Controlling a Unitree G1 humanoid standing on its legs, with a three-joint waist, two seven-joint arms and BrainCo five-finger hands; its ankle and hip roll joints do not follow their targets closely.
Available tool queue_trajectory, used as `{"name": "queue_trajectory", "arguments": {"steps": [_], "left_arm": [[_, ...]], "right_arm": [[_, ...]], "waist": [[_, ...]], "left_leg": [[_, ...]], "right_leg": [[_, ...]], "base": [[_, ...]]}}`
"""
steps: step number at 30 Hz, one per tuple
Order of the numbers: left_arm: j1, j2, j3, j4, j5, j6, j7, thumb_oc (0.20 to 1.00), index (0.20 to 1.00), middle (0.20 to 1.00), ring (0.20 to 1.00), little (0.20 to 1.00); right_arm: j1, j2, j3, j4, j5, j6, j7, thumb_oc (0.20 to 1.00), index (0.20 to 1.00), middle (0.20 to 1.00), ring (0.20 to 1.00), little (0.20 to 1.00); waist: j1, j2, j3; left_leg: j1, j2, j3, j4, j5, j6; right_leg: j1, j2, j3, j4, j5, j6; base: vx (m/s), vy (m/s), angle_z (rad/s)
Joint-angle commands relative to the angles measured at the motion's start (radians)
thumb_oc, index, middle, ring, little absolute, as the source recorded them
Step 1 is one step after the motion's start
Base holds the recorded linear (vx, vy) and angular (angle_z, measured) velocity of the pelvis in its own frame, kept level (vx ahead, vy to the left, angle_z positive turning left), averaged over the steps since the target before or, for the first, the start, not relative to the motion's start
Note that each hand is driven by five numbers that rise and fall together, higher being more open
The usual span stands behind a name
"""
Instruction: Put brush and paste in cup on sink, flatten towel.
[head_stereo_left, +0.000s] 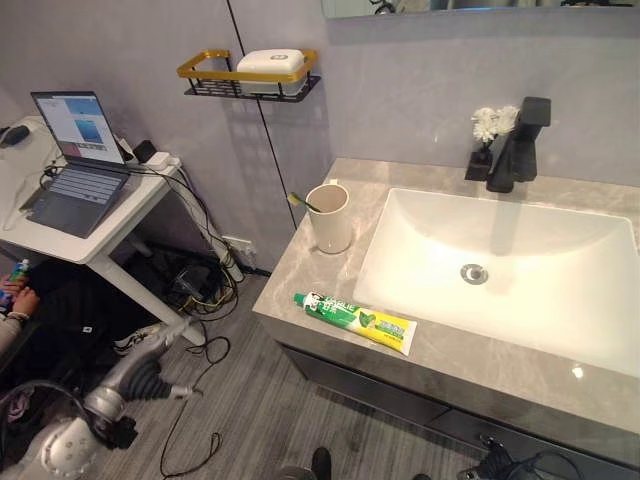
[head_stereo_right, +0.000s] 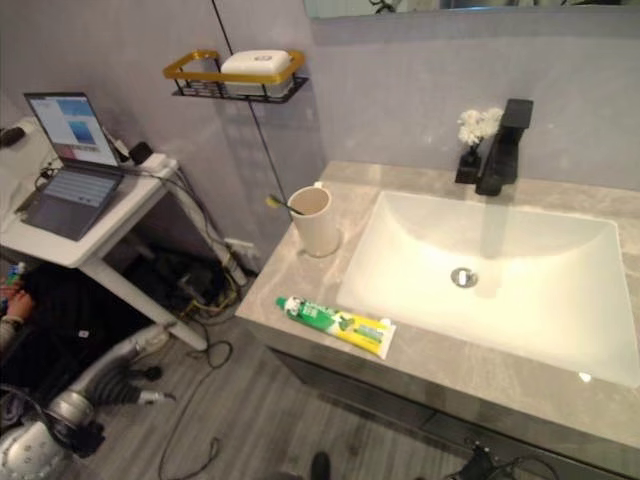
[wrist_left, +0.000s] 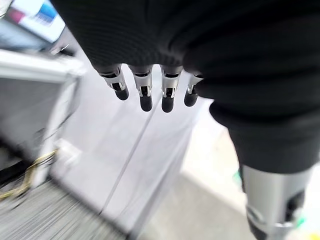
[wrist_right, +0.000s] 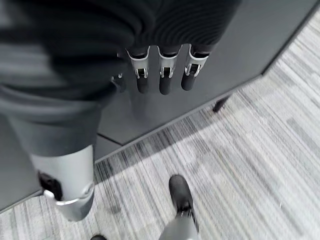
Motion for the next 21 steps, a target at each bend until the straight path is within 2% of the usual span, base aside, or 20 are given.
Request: {"name": "queue_trajectory", "arguments": {"steps": [1, 3, 6, 9, 10, 13, 16, 21], "left_arm": [[-0.079, 0.07, 0.069, -0.075, -0.074, -0.054, 0.019, 1.0, 1.0, 1.0, 1.0, 1.0], [-0.115, 0.103, 0.088, -0.123, -0.072, -0.066, 0.029, 1.0, 1.0, 1.0, 1.0, 1.0], [-0.194, 0.104, 0.063, -0.131, -0.112, -0.077, 0.022, 1.0, 1.0, 1.0, 1.0, 1.0], [-0.259, 0.1, 0.018, -0.128, -0.117, -0.077, 0.013, 1.0, 1.0, 1.0, 1.0, 1.0], [-0.317, 0.103, -0.039, -0.118, -0.106, -0.079, 0.001, 1.0, 1.0, 1.0, 1.0, 1.0], [-0.379, 0.106, -0.093, -0.094, -0.09, -0.077, 0.0, 1.0, 1.0, 1.0, 1.0, 1.0], [-0.453, 0.105, -0.158, -0.06, -0.087, -0.075, -0.001, 1.0, 1.0, 1.0, 1.0, 1.0], [-0.484, 0.107, -0.217, -0.014, -0.05, -0.064, -0.017, 1.0, 1.0, 1.0, 1.0, 1.0]], "right_arm": [[-0.054, 0.013, 0.047, 0.016, 0.007, 0.006, 0.002, 1.0, 1.0, 1.0, 1.0, 1.0], [-0.052, 0.01, 0.048, 0.011, 0.011, 0.007, 0.009, 1.0, 1.0, 1.0, 1.0, 1.0], [-0.056, 0.008, 0.059, 0.006, 0.014, 0.01, 0.022, 1.0, 1.0, 1.0, 1.0, 1.0], [-0.052, 0.005, 0.058, 0.003, 0.013, 0.012, 0.029, 1.0, 1.0, 1.0, 1.0, 1.0], [-0.056, 0.0, 0.057, 0.005, 0.013, 0.014, 0.027, 1.0, 1.0, 1.0, 1.0, 1.0], [-0.062, -0.002, 0.05, 0.008, 0.019, 0.017, 0.027, 1.0, 1.0, 1.0, 1.0, 1.0], [-0.06, -0.003, 0.043, 0.003, 0.034, 0.017, 0.024, 1.0, 1.0, 1.0, 1.0, 1.0], [-0.046, 0.008, 0.06, 0.005, 0.01, 0.018, 0.032, 1.0, 1.0, 1.0, 1.0, 1.0]], "waist": [[-0.023, -0.081, -0.003], [-0.032, -0.079, 0.001], [-0.049, -0.075, 0.004], [-0.056, -0.076, 0.006], [-0.078, -0.081, 0.016], [-0.083, -0.085, 0.024], [-0.097, -0.099, 0.029], [-0.121, -0.133, 0.035]], "left_leg": [[-0.057, -0.002, -0.007, 0.011, 0.018, -0.045], [-0.069, -0.002, 0.001, 0.011, 0.019, -0.046], [-0.089, 0.002, 0.017, 0.011, 0.02, -0.049], [-0.102, 0.005, 0.031, 0.011, 0.02, -0.05], [-0.117, 0.01, 0.046, 0.011, 0.021, -0.051], [-0.131, 0.015, 0.057, 0.011, 0.025, -0.053], [-0.14, 0.025, 0.073, 0.011, 0.028, -0.053], [-0.142, 0.049, 0.111, 0.011, 0.029, -0.058]], "right_leg": [[-0.026, -0.117, 0.087, 0.008, 0.069, 0.074], [-0.049, -0.119, 0.102, 0.008, 0.076, 0.076], [-0.082, -0.12, 0.122, 0.008, 0.086, 0.077], [-0.106, -0.121, 0.138, 0.008, 0.094, 0.077], [-0.135, -0.119, 0.157, 0.008, 0.104, 0.078], [-0.158, -0.116, 0.17, 0.008, 0.108, 0.078], [-0.185, -0.108, 0.189, 0.008, 0.118, 0.076], [-0.214, -0.092, 0.216, 0.008, 0.121, 0.071]], "base": [[-0.05, 0.031, -0.05], [-0.07, 0.033, -0.09], [-0.05, 0.028, -0.21], [-0.05, 0.023, -0.19], [-0.04, 0.015, -0.25], [-0.06, -0.002, -0.25], [-0.01, -0.014, -0.23], [0.01, -0.009, -0.19]]}}
